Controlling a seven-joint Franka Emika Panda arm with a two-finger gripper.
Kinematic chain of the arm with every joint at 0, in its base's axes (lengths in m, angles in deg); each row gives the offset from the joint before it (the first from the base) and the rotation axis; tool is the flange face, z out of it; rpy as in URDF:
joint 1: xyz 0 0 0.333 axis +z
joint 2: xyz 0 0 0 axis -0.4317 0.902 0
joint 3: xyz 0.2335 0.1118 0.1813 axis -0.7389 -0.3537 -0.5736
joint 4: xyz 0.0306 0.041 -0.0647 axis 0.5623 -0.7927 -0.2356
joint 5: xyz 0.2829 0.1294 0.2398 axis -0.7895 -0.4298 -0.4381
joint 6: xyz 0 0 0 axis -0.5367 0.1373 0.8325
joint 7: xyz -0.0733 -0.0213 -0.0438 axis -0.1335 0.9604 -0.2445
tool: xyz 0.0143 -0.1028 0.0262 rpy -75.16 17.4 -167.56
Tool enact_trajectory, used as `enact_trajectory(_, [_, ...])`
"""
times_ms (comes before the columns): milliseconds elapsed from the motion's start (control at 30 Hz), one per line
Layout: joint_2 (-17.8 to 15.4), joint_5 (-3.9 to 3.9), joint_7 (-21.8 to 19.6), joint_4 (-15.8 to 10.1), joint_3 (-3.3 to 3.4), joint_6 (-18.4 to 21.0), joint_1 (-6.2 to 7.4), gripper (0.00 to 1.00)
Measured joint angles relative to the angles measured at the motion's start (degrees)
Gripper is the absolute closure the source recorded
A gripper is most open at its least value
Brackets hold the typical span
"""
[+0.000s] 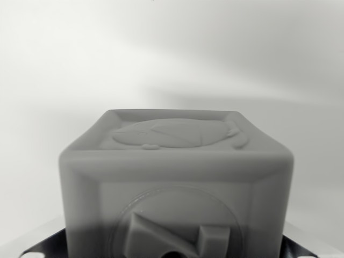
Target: Destack cube
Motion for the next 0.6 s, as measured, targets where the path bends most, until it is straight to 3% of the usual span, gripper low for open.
enact_trajectory(600, [5.64,-0.19,0.09,1.37,-0.39,-4.33,-0.28,1.0])
